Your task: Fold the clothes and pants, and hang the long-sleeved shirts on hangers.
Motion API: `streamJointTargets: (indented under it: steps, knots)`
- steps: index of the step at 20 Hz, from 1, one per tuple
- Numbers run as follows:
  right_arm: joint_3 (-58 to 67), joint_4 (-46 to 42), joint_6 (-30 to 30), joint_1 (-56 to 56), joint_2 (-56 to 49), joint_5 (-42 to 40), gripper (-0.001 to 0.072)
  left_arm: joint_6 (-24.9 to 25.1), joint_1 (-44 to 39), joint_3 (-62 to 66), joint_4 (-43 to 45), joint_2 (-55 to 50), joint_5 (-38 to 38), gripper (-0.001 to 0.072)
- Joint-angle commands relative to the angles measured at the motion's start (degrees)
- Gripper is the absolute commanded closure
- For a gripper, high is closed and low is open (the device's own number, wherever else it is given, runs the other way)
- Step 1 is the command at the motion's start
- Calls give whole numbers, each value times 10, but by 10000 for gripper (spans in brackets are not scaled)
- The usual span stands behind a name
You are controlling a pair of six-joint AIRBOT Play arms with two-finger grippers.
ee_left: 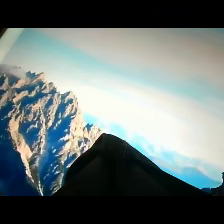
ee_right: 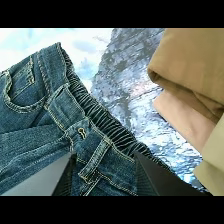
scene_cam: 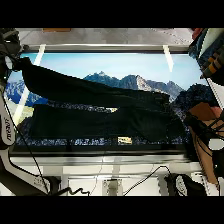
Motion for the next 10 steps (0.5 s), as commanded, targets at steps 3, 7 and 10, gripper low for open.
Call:
streamJointTargets:
  steps: [3, 7, 10]
  knots:
    - [0, 0, 0, 0, 0, 0, 296, 0, 6, 0, 1, -23, -4, 569]
    - [0, 0, 0, 0, 0, 0, 296, -1, 3, 0, -3, -25, -22, 9]
    - [0, 0, 0, 0, 0, 0, 296, -1, 11, 1, -3, -17, -91, 13]
